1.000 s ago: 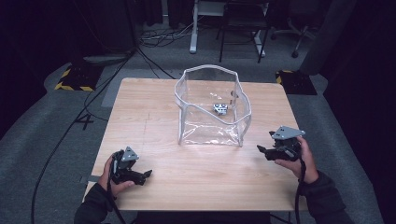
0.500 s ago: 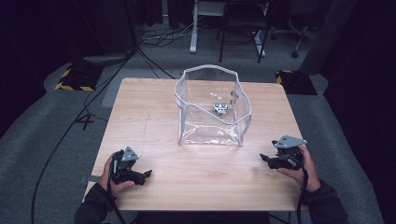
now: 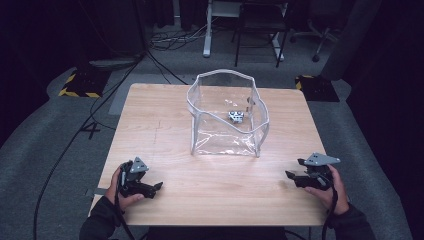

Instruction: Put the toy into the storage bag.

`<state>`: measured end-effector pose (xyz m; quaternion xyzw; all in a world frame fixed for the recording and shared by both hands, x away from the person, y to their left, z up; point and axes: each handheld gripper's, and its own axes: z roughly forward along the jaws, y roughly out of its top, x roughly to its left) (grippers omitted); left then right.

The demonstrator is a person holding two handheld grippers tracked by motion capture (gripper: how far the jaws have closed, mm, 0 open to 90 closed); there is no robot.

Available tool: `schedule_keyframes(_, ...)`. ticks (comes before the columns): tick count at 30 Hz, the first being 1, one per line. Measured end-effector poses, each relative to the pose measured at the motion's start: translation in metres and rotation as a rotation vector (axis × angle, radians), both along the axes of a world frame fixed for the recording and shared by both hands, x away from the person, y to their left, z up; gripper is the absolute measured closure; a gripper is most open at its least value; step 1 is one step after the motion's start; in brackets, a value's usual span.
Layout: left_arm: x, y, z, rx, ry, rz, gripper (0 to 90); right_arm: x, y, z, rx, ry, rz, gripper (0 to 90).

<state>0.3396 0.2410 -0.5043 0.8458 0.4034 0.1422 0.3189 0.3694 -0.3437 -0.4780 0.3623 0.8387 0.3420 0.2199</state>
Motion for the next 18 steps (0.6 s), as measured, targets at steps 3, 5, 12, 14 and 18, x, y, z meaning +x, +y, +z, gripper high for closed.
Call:
schedule_keyframes(3, 0.000, 0.000, 0.000, 0.000, 0.000, -0.004, 0.5, -0.003, -0.008, -0.004, 0.037, 0.008, -0.017, 28.4)
schedule_keyframes(5, 0.000, 0.000, 0.000, 0.000, 0.000, -0.003, 0.5, -0.004, -0.013, -0.005, 0.039, 0.015, -0.027, 28.2)
schedule_keyframes(12, 0.000, 0.000, 0.000, 0.000, -0.003, -0.001, 0.5, -0.011, -0.029, -0.013, 0.087, 0.009, -0.074, 29.2)
schedule_keyframes(14, 0.001, 0.000, 0.000, 0.000, -0.004, 0.000, 0.5, -0.013, -0.031, -0.016, 0.082, 0.022, -0.095, 29.1)
schedule_keyframes(18, 0.001, 0.000, 0.000, 0.001, -0.005, 0.000, 0.5, -0.016, -0.040, -0.021, 0.112, 0.056, -0.113, 28.2)
